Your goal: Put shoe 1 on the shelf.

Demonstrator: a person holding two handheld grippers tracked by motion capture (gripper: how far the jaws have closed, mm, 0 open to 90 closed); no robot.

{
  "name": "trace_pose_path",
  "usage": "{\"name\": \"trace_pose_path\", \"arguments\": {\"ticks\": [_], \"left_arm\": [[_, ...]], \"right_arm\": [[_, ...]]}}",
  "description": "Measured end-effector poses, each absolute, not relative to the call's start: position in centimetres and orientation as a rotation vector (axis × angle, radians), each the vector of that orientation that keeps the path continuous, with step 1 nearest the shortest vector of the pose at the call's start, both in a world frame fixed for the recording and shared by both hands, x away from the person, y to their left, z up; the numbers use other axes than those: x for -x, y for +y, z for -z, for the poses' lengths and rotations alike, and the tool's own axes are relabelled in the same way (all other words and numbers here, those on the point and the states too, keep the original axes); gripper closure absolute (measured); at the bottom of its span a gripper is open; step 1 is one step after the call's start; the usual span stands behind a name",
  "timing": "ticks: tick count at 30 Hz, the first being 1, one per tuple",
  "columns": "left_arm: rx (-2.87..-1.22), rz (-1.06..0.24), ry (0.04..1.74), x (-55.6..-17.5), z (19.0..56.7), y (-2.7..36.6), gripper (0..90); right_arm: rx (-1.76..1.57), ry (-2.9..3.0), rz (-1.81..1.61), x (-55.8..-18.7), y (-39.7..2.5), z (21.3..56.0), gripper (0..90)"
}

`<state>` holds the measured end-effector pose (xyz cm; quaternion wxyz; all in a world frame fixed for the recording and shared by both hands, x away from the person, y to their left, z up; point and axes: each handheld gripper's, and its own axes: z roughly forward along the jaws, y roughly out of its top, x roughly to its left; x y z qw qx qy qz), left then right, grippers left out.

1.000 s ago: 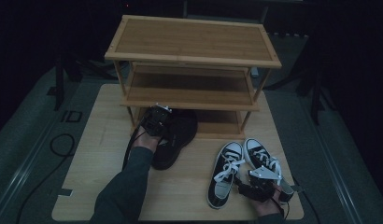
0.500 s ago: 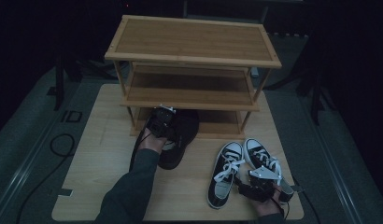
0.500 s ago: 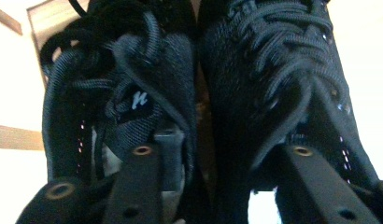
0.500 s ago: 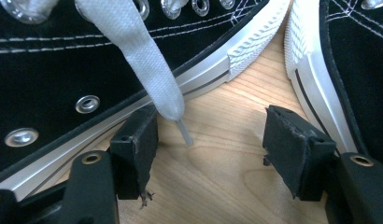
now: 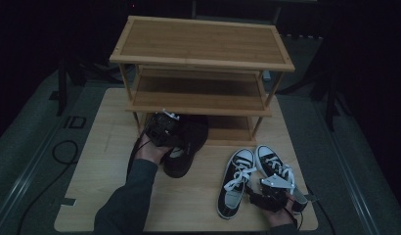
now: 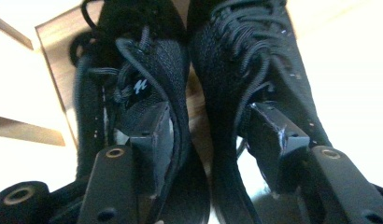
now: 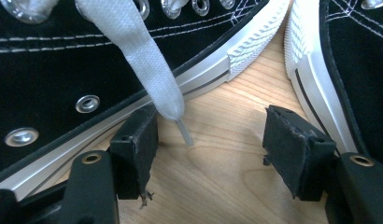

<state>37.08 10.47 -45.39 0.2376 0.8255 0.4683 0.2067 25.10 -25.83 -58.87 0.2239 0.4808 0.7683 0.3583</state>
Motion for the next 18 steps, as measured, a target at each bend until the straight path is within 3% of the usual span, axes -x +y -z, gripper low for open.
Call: {"name": "trace_pose_path", "arguments": {"ticks": [8, 14, 16, 18], "left_arm": [[-2.250, -0.509, 1.196, -35.3, 44.3, 11.5, 60.7], [-2.265, -0.475, 1.139, -34.2, 43.9, 12.2, 79.2], [-2.262, -0.473, 1.138, -33.9, 44.0, 12.6, 89.1], [-2.262, -0.465, 1.143, -33.8, 44.0, 12.8, 90.0]], "right_arm": [[-1.327, 2.121, -0.989, -25.1, -25.8, 58.9, 35.3], [-1.327, 2.120, -0.989, -25.1, -25.8, 58.9, 35.3], [-1.327, 2.120, -0.989, -25.1, -25.8, 58.9, 35.3], [-1.328, 2.120, -0.989, -25.1, -25.8, 58.9, 35.3]]}}
